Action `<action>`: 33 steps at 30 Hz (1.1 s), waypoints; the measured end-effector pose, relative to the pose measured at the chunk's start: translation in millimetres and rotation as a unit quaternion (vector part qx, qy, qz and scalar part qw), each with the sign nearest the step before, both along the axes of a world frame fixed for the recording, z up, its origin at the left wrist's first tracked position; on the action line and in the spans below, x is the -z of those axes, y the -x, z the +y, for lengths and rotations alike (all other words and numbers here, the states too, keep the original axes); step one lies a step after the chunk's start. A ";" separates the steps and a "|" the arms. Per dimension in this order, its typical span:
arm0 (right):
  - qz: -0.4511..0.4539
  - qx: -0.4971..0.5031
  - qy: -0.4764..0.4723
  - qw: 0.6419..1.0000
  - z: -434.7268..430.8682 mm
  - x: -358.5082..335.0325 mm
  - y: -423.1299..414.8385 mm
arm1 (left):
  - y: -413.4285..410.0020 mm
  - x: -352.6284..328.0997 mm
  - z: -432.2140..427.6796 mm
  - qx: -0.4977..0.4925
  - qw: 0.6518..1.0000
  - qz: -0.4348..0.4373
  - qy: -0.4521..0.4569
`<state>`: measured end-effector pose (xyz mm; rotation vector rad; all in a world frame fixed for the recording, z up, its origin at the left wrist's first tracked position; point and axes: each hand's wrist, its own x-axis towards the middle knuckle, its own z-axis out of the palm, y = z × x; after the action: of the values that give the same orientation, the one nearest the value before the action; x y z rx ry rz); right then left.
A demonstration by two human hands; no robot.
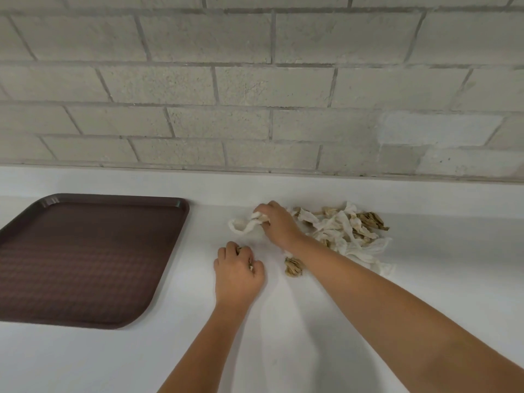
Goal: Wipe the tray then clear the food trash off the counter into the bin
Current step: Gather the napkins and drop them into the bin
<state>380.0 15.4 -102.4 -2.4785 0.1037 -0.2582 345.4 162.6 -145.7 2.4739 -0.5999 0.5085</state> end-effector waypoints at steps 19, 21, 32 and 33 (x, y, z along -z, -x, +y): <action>0.071 0.119 -0.549 0.824 -8.2 -75.1 87.4 | 1.3 1.8 -0.9 0.031 0.999 0.034 -0.007; 0.047 0.127 -0.603 0.786 -4.3 -67.1 103.2 | 1.3 1.8 -0.5 0.043 0.998 0.042 0.004; -0.019 0.086 -0.155 0.984 -17.0 4.5 206.9 | 47.8 -7.0 19.3 0.069 0.982 0.051 0.168; -0.014 0.067 -0.081 0.994 -15.5 12.5 213.7 | 56.8 -6.5 20.2 0.073 0.980 0.051 0.178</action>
<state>166.4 0.0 -114.9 -2.3098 0.2700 -0.3296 288.6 182.8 -139.2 2.0851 -0.5878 0.3902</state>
